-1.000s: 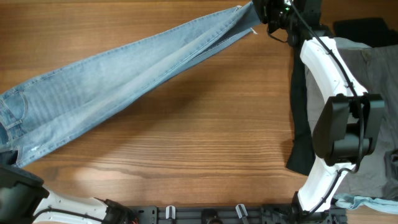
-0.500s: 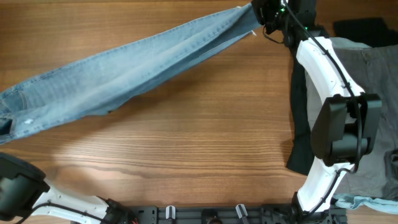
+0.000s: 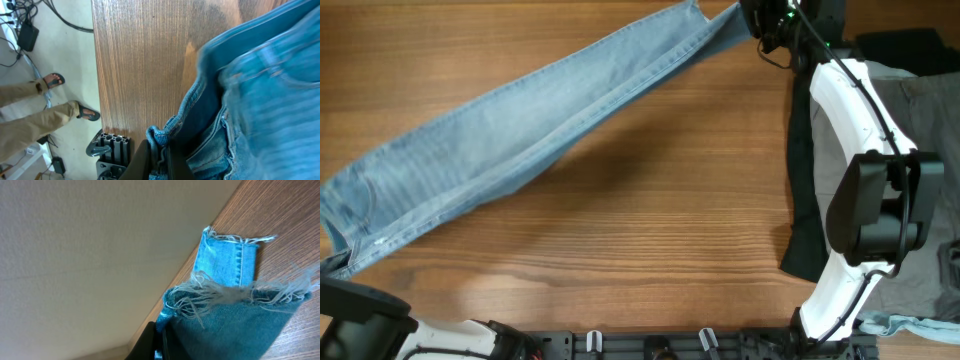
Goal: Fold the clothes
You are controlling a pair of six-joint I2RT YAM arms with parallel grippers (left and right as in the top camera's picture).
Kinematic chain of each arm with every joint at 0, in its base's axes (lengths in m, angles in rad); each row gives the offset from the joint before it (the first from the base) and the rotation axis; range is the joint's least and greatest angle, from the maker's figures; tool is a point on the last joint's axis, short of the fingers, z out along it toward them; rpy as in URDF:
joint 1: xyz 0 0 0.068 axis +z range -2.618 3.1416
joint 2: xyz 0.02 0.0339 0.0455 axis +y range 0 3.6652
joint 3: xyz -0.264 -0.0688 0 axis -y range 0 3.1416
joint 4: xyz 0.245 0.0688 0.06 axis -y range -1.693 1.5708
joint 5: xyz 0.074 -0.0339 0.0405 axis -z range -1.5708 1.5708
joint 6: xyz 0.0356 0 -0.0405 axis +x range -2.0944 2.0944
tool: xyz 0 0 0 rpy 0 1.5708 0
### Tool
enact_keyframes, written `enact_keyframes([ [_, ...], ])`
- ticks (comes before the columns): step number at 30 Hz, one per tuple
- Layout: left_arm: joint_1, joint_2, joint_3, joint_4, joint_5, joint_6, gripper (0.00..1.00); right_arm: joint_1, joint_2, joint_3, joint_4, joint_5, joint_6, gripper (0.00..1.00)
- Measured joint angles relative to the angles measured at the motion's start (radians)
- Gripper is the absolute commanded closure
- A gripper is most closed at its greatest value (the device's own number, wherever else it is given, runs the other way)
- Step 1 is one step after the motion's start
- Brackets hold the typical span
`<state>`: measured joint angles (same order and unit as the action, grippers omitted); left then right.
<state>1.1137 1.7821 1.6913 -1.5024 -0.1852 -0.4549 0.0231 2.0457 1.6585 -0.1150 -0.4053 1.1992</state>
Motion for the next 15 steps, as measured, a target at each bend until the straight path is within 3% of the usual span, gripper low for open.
enact_keyframes([
  [5, 0.0, 0.0, -0.079, 0.093, 0.0, -0.008, 0.96, 0.0, 0.0, 0.0, 0.0, -0.01, 0.001, 0.96],
  [15, -0.003, 0.068, -0.206, 0.485, 0.066, -0.019, 0.92, 0.07, 0.0, 0.0, -0.013, 0.058, 0.004, 0.95],
])
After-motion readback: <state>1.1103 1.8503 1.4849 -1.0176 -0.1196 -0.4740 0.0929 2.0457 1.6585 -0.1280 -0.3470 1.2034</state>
